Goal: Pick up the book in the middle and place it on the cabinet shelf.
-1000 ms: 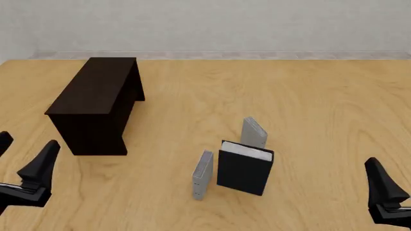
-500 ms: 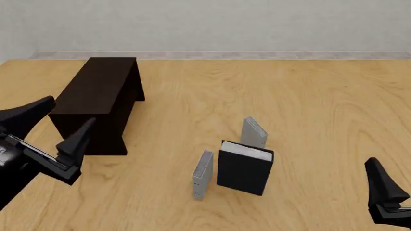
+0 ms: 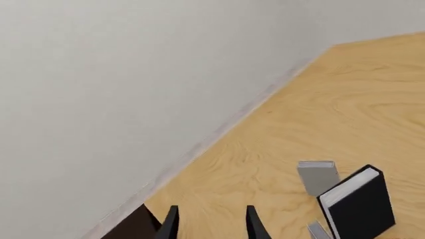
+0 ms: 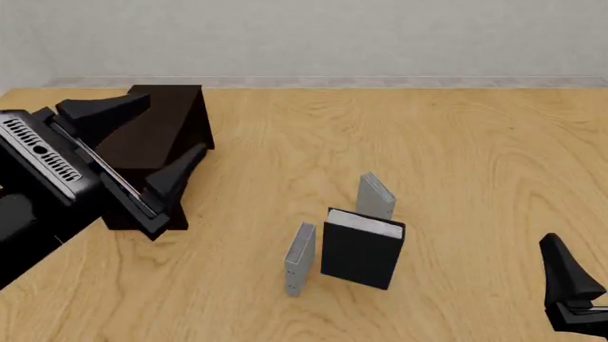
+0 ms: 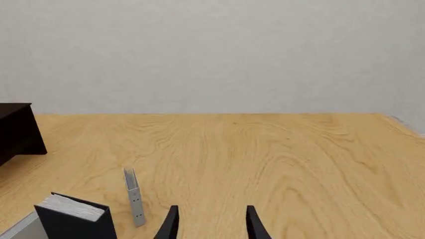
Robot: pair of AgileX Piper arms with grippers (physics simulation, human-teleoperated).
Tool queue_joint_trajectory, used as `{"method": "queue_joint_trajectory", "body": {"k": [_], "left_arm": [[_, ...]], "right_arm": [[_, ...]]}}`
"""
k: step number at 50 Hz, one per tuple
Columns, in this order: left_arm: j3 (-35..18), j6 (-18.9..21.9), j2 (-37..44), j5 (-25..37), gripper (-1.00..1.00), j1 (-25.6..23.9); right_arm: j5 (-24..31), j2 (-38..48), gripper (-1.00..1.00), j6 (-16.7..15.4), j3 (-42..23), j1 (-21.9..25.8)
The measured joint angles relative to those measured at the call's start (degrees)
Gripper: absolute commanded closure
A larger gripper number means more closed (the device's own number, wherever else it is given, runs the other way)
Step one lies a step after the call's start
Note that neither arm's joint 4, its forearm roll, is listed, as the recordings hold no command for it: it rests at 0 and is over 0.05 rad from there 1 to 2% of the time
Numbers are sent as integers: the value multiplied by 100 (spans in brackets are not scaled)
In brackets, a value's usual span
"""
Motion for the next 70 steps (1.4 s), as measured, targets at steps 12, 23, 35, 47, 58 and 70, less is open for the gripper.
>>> {"method": "queue_joint_trajectory", "body": {"k": [12,23,35,47,58,70], "left_arm": [[-464,501,544,61,-100,-531],[-1103,873,1142,380,-100,-1090],[-1822,511,1625,1081,-100,-1599],[-2299,126,2256,1544,-100,-1994],[-2494,-75,2664,1778,-100,-2212],[-2558,-100,2990,1697,-100,-2219]], "right_arm": [[-20,19,-100,0,1,0],[-22,22,-100,0,1,1],[-14,16,-100,-1,0,2],[-5,8,-100,-1,-1,3],[17,-8,-100,0,-7,4],[28,-16,-100,0,-10,4]]}}
